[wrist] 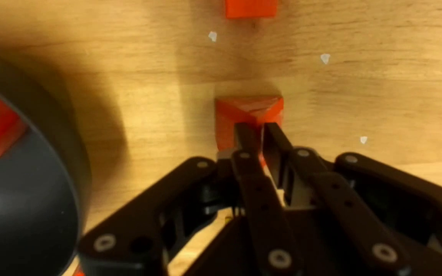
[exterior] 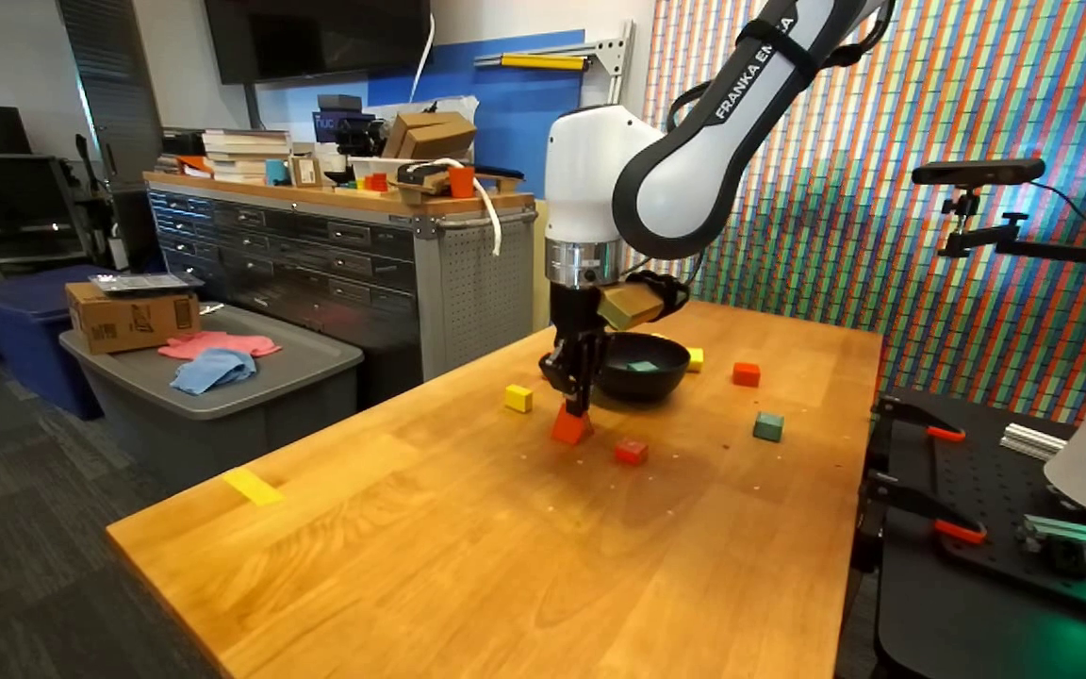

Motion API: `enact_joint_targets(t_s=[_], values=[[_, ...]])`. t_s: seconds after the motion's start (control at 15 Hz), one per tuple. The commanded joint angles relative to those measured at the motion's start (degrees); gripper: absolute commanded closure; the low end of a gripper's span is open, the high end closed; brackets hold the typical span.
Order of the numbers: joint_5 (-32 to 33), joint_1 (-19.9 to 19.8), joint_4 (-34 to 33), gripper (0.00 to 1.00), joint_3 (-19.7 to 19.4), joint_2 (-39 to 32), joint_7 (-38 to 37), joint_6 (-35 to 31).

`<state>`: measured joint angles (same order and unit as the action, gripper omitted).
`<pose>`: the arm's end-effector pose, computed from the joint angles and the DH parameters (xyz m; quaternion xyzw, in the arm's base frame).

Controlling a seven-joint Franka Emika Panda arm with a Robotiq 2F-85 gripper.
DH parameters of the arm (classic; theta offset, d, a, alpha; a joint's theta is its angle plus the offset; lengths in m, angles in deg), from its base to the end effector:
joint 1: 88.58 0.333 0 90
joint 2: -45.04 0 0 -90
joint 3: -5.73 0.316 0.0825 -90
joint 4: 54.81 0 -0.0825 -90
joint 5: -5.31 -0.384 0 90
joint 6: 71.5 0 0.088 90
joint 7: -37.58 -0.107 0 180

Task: Put all the blocks one at a time in the bowl except the right yellow block farthest away from you

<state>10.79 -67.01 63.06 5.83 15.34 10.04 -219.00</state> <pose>0.5492 0.2199 0.1796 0.9996 -0.0110 0.0100 0.0232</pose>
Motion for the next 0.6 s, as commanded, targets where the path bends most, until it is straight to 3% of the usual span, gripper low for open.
enact_joint_targets(t_s=[0.0,0.07,0.13,0.27,0.53], values=[[0.8,-0.35,3.67,0.98,-0.76,7.3,-0.7,0.95],[-0.43,-1.53,4.07,0.94,0.02,8.68,0.46,1.91],[-1.05,-2.4,3.84,0.68,0.55,9.03,1.33,2.93],[-0.42,-3.28,2.95,0.65,1.13,8.71,2.94,5.88],[-8.76,-6.03,0.84,0.34,4.45,8.02,2.97,16.7]])
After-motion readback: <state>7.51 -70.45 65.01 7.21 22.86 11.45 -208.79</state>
